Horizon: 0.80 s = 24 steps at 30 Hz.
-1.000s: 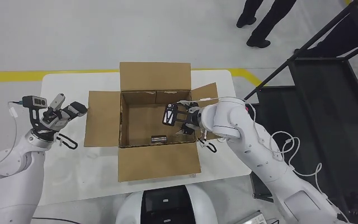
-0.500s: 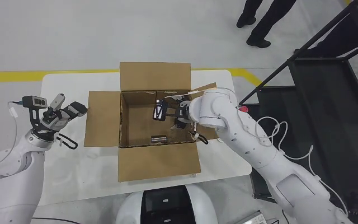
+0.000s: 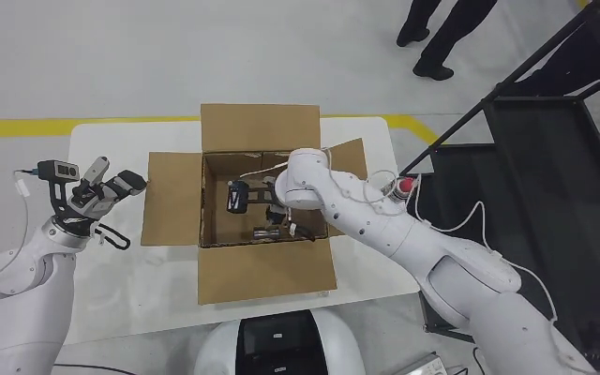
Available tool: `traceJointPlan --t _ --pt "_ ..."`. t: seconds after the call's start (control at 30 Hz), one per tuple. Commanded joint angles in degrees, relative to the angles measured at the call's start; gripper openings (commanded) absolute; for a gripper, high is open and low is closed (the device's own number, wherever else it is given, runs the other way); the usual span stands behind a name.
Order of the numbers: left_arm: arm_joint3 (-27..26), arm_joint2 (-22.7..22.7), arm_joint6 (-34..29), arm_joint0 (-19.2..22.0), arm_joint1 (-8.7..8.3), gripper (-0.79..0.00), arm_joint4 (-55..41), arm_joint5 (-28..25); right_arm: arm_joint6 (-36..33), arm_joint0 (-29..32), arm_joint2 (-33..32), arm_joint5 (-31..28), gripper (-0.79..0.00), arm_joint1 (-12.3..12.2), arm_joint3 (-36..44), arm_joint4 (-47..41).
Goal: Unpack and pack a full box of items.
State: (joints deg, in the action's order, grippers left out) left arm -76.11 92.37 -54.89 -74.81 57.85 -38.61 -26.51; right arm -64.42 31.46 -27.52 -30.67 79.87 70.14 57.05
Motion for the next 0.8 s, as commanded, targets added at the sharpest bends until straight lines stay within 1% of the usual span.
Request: traceJointPlan --t 0.0,0.47,0.77 --pt "0.00 0.00 -0.01 0.00 0.00 0.000 -0.13 0.00 1.11 -0.73 1.30 0.28 0.000 1.13 -2.92 -0.24" --pt "0.00 0.00 -0.01 0.00 0.00 0.000 -0.13 0.00 2.84 -3.71 7.87 -3.50 0.000 7.96 -16.54 -2.58" --pt "0.00 0.00 -0.01 0.00 0.00 0.000 -0.13 0.00 6.78 -3.91 10.09 -4.60 0.000 11.65 -24.76 -2.24"
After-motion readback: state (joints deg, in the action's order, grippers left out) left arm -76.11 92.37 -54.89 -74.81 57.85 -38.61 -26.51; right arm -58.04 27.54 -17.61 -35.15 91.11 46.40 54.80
